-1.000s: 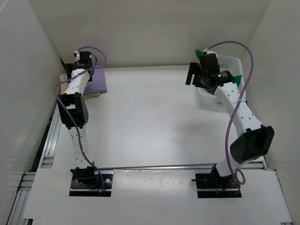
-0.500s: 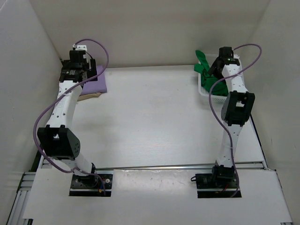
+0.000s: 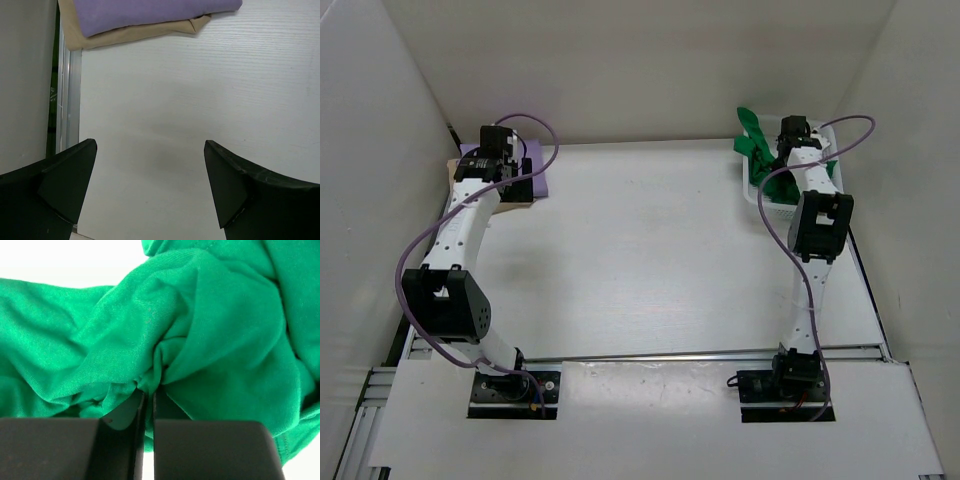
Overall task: Fold and stack the t-shirts
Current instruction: Put the neatly folded tshirt into the corner of the board with the left arm, then grab crumpled tshirt from bin with the right arm
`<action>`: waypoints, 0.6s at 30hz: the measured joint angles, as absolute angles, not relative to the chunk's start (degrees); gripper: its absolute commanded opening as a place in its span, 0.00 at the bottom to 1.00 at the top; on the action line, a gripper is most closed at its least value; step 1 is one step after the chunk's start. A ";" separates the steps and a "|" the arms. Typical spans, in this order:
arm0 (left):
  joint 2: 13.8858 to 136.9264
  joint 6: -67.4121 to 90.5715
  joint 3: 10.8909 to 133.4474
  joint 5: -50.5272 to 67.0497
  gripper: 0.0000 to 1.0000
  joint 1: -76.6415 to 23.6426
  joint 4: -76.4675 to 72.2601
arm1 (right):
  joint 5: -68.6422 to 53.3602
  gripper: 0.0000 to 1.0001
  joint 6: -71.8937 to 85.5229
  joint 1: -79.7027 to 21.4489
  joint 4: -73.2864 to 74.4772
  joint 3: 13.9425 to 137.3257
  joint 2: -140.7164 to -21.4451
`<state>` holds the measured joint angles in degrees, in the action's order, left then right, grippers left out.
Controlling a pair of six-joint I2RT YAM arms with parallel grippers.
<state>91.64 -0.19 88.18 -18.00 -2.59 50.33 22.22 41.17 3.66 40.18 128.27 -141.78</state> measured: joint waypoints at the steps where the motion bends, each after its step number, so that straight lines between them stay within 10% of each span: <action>1: 91.64 -0.16 88.20 -18.02 1.00 -2.59 50.46 | 22.24 0.00 41.34 3.66 39.42 127.35 -141.25; 18: 89.08 -0.16 92.49 -12.16 1.00 2.02 53.19 | 12.78 0.00 21.76 -10.11 22.20 123.87 -94.56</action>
